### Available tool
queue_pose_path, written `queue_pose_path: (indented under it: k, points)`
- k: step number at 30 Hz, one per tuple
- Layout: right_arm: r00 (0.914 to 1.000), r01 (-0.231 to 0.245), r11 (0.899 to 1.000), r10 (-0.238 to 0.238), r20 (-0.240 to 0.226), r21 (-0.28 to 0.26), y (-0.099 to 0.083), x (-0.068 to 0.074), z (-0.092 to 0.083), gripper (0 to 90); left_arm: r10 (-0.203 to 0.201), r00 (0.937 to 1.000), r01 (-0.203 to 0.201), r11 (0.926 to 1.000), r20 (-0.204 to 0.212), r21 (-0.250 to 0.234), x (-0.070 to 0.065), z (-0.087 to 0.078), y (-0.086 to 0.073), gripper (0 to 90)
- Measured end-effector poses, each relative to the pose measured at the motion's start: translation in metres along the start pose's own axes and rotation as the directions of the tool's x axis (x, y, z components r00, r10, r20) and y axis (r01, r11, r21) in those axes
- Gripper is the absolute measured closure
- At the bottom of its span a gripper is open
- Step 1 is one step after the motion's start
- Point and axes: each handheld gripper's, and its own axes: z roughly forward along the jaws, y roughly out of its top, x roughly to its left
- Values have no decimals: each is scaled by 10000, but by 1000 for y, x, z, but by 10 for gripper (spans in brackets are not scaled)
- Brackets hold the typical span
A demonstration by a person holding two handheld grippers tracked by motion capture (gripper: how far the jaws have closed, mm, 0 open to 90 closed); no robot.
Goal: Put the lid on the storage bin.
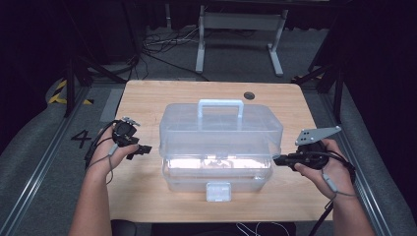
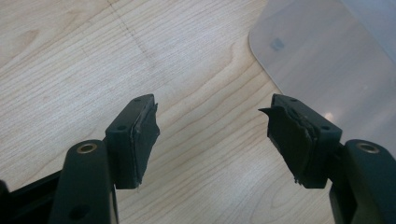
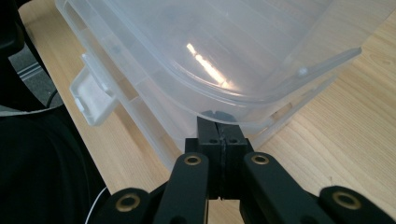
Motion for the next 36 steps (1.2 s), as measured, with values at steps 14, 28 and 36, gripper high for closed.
queue_pose_path:
  k: [14,28,36]
  points:
    - [9999,121,9984,-114,-116,554,-1,1,4,900,17,9995,-19,10000,323,50,-1,3,0,332]
    - [9996,209,9934,-186,-211,1128,-3,1,7,900,5,9997,-13,9995,232,331,0,8,-1,330]
    - [9993,279,9901,-244,-269,1374,-4,1,9,900,-27,9998,19,9992,207,406,1,9,-1,330]
